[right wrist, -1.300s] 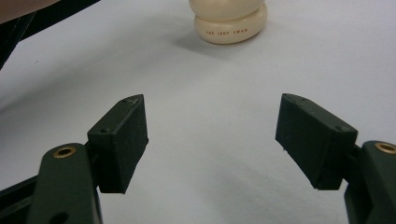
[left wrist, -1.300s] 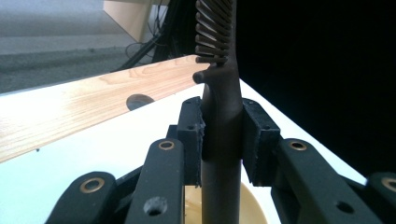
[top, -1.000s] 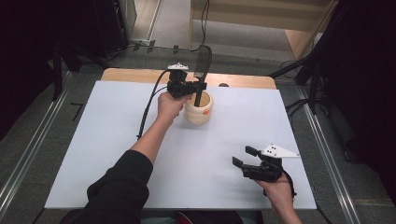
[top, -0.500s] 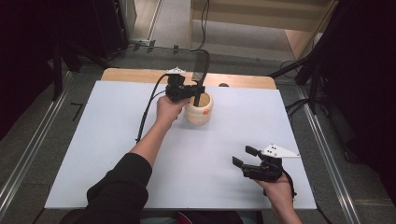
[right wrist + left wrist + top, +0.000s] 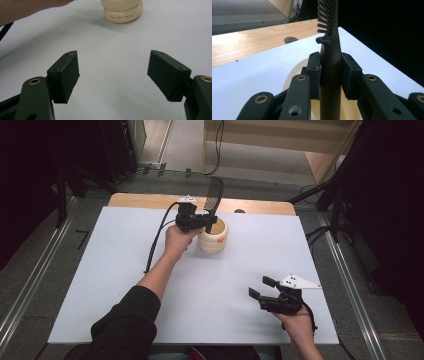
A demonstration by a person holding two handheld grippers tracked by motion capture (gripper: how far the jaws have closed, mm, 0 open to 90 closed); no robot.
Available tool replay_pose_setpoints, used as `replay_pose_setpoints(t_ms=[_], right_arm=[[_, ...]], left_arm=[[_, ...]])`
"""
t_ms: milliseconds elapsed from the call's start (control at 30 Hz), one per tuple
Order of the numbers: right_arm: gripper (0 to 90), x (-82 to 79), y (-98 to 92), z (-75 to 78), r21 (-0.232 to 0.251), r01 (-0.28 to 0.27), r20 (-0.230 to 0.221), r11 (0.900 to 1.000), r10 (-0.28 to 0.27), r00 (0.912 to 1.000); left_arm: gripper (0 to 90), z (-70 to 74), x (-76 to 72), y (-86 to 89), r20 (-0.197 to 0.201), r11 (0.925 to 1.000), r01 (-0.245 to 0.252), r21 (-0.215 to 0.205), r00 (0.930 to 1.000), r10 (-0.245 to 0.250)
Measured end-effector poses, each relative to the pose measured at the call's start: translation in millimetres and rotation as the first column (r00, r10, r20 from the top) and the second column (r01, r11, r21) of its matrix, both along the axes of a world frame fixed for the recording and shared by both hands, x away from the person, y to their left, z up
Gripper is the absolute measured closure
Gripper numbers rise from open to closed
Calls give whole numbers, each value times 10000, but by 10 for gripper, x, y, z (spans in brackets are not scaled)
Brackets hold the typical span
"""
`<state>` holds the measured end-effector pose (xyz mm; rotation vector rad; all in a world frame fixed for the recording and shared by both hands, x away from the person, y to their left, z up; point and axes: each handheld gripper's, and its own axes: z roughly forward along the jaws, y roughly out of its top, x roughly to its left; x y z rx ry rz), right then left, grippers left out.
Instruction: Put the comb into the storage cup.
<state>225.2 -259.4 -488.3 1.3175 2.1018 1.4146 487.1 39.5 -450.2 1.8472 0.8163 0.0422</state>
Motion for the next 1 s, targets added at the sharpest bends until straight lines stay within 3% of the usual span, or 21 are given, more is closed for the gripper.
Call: replay_pose_setpoints(t_ms=[367, 433, 567, 733, 1000], right_arm=[[233, 3, 4, -3, -5, -13, 11, 10000, 13, 10000], [233, 3, 4, -3, 0, -30, 13, 10000, 30, 10000], [234, -3, 9, 3, 20, -62, 9, 10000, 62, 10000], [234, -2, 11, 4, 26, -57, 12, 10000, 57, 10000], [234, 2, 14, 3, 19, -45, -1, 10000, 45, 10000]], left_arm=[[714, -10, -24, -5, 112, 9986, 485, 219, 9987, -488], [681, 4, -37, -5, 250, 9983, 550, 200, 9981, -555], [494, 38, -51, 5, 316, 9973, 662, 329, 9972, -672], [437, 85, -54, 50, 111, 9981, 616, 70, 9980, -617], [386, 152, -66, 117, 111, 9985, 520, 163, 9986, -522]])
